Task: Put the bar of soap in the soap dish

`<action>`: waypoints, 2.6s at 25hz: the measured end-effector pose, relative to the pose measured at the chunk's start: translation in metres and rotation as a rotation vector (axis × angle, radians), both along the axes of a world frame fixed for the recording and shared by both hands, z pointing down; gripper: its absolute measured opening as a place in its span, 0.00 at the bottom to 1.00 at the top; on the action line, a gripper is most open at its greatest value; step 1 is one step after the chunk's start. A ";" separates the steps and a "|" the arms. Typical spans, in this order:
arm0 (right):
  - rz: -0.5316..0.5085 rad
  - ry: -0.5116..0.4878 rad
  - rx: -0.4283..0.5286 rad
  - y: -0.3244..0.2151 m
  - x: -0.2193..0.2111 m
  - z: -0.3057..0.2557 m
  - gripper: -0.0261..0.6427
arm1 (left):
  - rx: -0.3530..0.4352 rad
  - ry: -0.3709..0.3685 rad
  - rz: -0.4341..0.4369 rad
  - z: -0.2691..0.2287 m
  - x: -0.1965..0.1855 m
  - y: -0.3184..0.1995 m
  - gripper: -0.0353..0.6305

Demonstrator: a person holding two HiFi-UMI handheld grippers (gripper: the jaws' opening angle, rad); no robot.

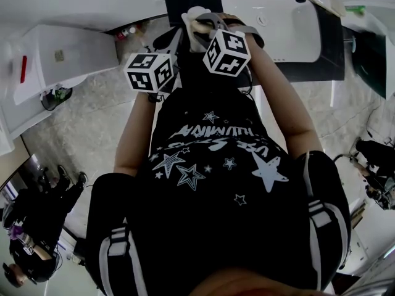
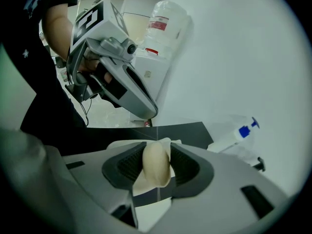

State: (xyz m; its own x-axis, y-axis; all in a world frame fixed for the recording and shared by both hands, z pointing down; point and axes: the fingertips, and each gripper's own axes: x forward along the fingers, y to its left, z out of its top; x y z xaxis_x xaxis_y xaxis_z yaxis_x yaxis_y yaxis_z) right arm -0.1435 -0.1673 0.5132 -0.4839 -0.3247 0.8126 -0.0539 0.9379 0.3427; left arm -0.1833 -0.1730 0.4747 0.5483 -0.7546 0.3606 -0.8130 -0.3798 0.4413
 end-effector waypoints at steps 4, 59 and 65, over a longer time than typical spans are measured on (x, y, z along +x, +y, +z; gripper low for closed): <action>0.042 -0.037 -0.082 0.001 0.001 -0.002 0.26 | -0.002 0.002 -0.003 0.000 -0.001 0.001 0.07; 0.107 -0.407 -0.130 0.038 0.100 -0.081 0.05 | 0.122 -0.001 -0.250 -0.057 0.070 0.048 0.07; 0.068 -0.454 -0.164 0.048 0.159 -0.086 0.05 | 0.152 -0.042 -0.294 -0.070 0.129 0.057 0.07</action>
